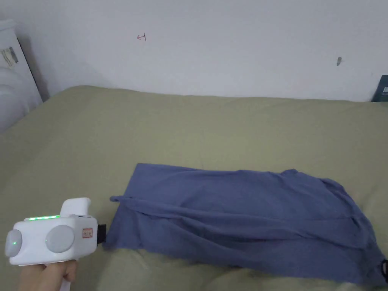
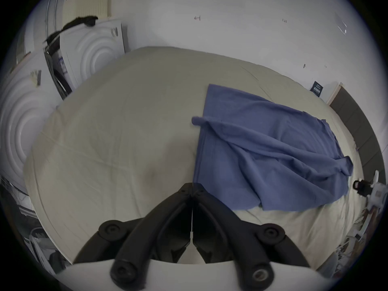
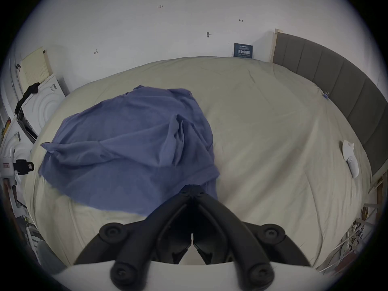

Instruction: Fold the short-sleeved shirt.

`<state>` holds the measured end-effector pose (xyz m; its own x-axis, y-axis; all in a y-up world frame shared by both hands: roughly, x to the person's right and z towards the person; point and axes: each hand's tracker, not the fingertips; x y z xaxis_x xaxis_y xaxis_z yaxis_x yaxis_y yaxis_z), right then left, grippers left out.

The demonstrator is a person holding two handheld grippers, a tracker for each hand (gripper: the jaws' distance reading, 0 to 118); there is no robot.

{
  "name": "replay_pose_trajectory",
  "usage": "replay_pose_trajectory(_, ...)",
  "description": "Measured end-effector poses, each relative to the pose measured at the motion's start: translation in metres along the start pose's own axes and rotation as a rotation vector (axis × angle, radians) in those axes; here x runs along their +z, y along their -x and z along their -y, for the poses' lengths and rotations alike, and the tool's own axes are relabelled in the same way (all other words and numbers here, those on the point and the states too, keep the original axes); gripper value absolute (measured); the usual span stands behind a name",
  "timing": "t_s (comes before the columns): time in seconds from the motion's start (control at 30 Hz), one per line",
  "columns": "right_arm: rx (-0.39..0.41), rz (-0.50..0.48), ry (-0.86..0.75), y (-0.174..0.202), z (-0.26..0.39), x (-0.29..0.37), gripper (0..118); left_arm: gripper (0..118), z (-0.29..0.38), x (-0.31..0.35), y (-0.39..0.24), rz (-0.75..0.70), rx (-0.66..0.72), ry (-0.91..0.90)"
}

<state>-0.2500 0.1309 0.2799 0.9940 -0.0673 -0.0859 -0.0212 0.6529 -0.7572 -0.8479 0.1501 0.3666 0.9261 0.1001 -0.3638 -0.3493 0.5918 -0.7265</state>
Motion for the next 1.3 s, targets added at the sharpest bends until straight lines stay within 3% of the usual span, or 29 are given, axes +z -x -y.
replay_pose_trajectory(0.1,0.01,0.015,0.024,0.004,0.001,-0.002,2,0,-0.004,-0.001,-0.005,-0.008,-0.001,0.0)
replay_pose_trajectory(0.13,0.012,0.018,0.026,0.004,0.001,-0.004,2,12,-0.007,-0.007,-0.005,-0.008,0.007,0.012)
replay_pose_trajectory(0.17,0.012,0.016,0.029,0.004,0.0,-0.006,2,48,-0.011,-0.011,-0.006,-0.012,0.008,0.019)
replay_pose_trajectory(0.2,0.005,0.01,0.021,0.001,-0.001,-0.003,2,93,-0.012,-0.017,-0.007,-0.013,0.01,0.033)
replay_pose_trajectory(0.23,0.006,0.01,0.02,0.001,-0.002,-0.004,2,118,-0.013,-0.023,-0.008,-0.012,0.011,0.041)
replay_pose_trajectory(0.4,-0.006,0.005,0.028,-0.015,-0.006,-0.021,2,117,-0.014,-0.05,-0.02,-0.05,-0.008,0.099)
replay_pose_trajectory(0.47,0.011,0.018,0.02,0.003,-0.002,-0.007,2,106,-0.009,-0.06,-0.026,-0.073,-0.049,0.147)
replay_pose_trajectory(0.5,0.017,0.021,0.024,0.006,-0.001,-0.007,2,92,-0.005,-0.06,-0.03,-0.077,-0.057,0.15)
replay_pose_trajectory(0.57,0.026,0.024,0.029,0.01,0.001,-0.008,2,77,-0.004,-0.054,-0.033,-0.098,-0.119,0.104)
replay_pose_trajectory(0.6,0.023,0.016,0.037,0.003,-0.005,-0.015,2,59,-0.006,-0.051,-0.034,-0.06,-0.13,0.119)
replay_pose_trajectory(0.63,0.033,0.014,0.038,-0.002,-0.01,-0.02,2,10,-0.006,-0.047,-0.034,-0.062,-0.118,0.109)
replay_pose_trajectory(0.67,0.036,0.016,0.038,-0.001,-0.011,-0.021,2,3,-0.008,-0.041,-0.035,-0.067,-0.127,0.088)
replay_pose_trajectory(0.7,0.036,0.019,0.033,0.0,-0.013,-0.022,9,3,-0.008,-0.04,-0.034,-0.059,-0.119,0.067)
replay_pose_trajectory(0.8,0.013,-0.002,0.047,-0.004,-0.02,-0.027,111,3,-0.011,-0.043,-0.031,-0.047,-0.105,0.104)
replay_pose_trajectory(0.83,0.003,-0.02,0.089,-0.003,-0.021,-0.034,116,3,-0.011,-0.043,-0.031,-0.051,-0.105,0.105)
replay_pose_trajectory(1.03,0.049,0.016,0.137,0.005,-0.023,-0.063,108,3,-0.011,-0.042,-0.033,-0.056,-0.101,0.111)
replay_pose_trajectory(1.07,0.056,0.015,0.166,0.005,-0.023,-0.068,95,3,-0.013,-0.042,-0.034,-0.057,-0.103,0.112)
replay_pose_trajectory(1.13,0.03,-0.026,0.149,0.001,-0.022,-0.063,41,3,-0.014,-0.042,-0.034,-0.056,-0.108,0.117)
replay_pose_trajectory(1.17,0.016,-0.059,0.135,0.001,-0.022,-0.056,21,3,-0.014,-0.04,-0.033,-0.055,-0.115,0.118)
replay_pose_trajectory(1.2,0.006,-0.095,0.132,0.002,-0.022,-0.052,9,3,-0.014,-0.038,-0.035,-0.054,-0.118,0.118)
replay_pose_trajectory(1.3,0.064,-0.063,0.142,0.006,-0.022,-0.036,9,3,-0.014,-0.031,-0.033,-0.069,-0.124,0.128)
